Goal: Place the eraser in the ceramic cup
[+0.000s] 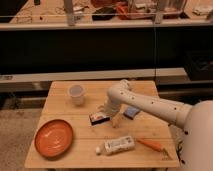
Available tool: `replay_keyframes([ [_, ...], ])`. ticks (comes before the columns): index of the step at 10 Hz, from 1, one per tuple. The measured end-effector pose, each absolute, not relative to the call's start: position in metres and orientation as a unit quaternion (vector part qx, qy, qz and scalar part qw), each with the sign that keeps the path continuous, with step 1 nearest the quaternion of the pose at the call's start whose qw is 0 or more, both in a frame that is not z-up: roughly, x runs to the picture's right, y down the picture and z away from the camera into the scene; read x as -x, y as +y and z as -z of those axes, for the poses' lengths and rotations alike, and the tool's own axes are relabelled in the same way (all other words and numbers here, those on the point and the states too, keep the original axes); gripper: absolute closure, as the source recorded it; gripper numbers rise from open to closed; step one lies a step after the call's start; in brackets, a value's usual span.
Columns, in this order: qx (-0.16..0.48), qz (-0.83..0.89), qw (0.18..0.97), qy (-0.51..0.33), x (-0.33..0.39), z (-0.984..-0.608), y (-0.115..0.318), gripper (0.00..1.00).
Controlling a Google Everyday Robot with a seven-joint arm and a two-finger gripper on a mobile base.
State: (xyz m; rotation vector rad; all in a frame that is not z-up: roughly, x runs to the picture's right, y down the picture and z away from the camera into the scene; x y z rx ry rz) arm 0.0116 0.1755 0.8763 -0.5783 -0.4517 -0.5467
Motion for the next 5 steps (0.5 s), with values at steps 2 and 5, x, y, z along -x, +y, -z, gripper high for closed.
replay_keyframes([
  [2,0.277,0.266,0.898,-0.217,-0.0106,-0.8747,0.1740,0.20],
  [5,0.274,0.271,0.897,-0.214,-0.0081,-0.8721,0.1725,0.20],
])
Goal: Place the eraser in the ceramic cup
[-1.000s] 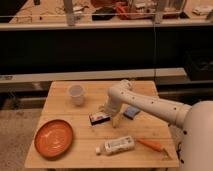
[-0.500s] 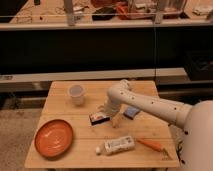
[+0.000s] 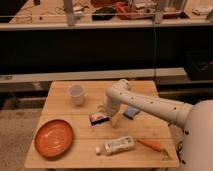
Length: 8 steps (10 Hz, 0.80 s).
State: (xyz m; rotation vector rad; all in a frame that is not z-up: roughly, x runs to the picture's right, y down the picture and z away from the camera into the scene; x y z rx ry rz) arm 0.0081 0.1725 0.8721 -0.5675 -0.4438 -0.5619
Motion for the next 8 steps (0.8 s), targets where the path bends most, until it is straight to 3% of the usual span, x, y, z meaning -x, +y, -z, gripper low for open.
replay_keyframes([
  [8,0.274,0.293,0.890,-0.217,-0.0029,-0.8681,0.1713,0.20],
])
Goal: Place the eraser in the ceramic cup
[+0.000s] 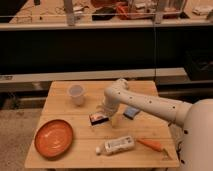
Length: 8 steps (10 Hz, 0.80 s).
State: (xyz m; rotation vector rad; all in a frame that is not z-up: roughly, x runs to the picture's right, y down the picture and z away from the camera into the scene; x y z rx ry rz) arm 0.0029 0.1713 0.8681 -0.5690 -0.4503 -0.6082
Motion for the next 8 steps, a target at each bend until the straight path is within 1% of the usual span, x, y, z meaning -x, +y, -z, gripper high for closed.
replay_keyframes([
  [8,0.277,0.320,0.878,-0.225,0.0046,-0.8651,0.1743,0.20],
])
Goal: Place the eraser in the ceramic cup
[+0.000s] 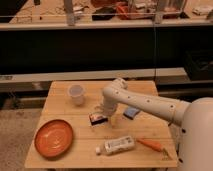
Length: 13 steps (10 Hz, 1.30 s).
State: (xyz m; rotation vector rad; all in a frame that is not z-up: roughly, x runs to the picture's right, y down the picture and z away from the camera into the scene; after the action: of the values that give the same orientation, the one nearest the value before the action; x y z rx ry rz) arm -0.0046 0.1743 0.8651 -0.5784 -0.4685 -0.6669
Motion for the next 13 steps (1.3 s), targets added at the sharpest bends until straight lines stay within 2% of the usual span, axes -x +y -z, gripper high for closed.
replay_keyframes([
  [13,0.286,0.358,0.860,-0.225,0.015,-0.865,0.180,0.20],
])
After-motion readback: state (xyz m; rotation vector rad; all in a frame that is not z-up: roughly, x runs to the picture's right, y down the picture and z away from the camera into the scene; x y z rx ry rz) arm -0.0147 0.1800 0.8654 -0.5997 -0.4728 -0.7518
